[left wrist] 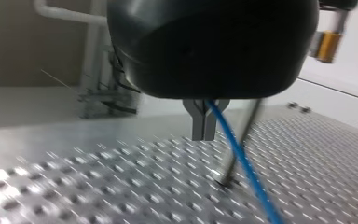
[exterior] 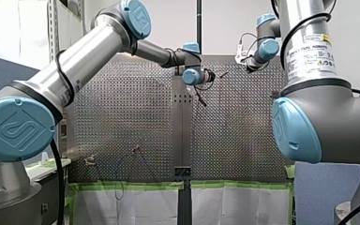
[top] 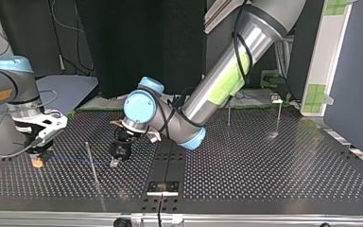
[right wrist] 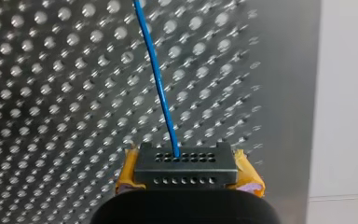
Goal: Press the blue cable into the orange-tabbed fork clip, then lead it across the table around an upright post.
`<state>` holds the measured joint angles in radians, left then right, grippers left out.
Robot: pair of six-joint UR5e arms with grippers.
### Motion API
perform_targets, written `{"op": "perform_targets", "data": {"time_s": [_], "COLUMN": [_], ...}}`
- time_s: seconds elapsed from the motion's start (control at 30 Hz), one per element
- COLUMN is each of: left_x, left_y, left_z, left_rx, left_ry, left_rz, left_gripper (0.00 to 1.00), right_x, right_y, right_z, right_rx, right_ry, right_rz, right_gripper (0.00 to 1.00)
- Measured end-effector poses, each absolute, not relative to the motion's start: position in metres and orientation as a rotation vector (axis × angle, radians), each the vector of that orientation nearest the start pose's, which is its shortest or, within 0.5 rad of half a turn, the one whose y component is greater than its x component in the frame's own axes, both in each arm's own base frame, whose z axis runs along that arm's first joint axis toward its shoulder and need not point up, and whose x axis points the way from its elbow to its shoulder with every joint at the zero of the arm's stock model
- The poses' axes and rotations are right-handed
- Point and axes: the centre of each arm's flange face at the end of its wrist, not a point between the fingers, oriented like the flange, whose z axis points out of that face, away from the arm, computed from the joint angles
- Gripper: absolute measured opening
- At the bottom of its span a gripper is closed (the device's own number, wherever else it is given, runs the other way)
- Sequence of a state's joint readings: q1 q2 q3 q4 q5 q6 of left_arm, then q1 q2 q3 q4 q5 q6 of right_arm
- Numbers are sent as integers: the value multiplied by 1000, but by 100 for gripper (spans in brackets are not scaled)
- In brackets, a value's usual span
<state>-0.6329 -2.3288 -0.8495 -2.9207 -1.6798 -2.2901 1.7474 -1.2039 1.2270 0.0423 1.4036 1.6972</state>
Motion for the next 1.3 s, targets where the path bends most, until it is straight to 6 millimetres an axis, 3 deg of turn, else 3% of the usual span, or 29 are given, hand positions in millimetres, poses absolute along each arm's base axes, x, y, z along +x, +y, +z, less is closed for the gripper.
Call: {"op": "perform_targets", "data": {"time_s": [0.3,0.37,0.4,0.43,0.47,0.53,0.57,0.63,0.73,0.87,1.1,1.3], "left_x": [577,577,577,577,577,578,578,578,580,581,582,577], "left_y": [-563,-561,-560,-559,-558,-557,-557,-556,-553,-550,-546,-552], "left_z": [362,360,360,359,359,358,357,357,356,355,354,352], "left_rx": [-144,-137,-133,-126,-120,-110,-106,-102,-107,-119,-144,-143], "left_ry": [1515,1529,1533,1537,1540,1546,1547,1550,1553,1555,1558,1566], "left_rz": [-941,-913,-902,-889,-881,-864,-858,-847,-832,-814,-781,-787], "left_gripper": [0,5,13,33,33,49,49,62,70,73,73,73], "right_x": [257,255,254,253,252,250,250,248,247,246,252,251], "right_y": [-607,-608,-608,-608,-608,-608,-608,-608,-607,-605,-604,-611], "right_z": [415,411,409,406,404,397,393,385,374,357,297,260], "right_rx": [1479,1471,1464,1459,1453,1437,1428,1411,1392,1372,1417,1428], "right_ry": [-1242,-1254,-1263,-1269,-1276,-1294,-1303,-1320,-1338,-1363,-1397,-1410], "right_rz": [1466,1456,1448,1443,1438,1428,1425,1417,1409,1396,1361,1336], "right_gripper": [0,0,0,0,0,0,0,0,0,0,0,0]}}
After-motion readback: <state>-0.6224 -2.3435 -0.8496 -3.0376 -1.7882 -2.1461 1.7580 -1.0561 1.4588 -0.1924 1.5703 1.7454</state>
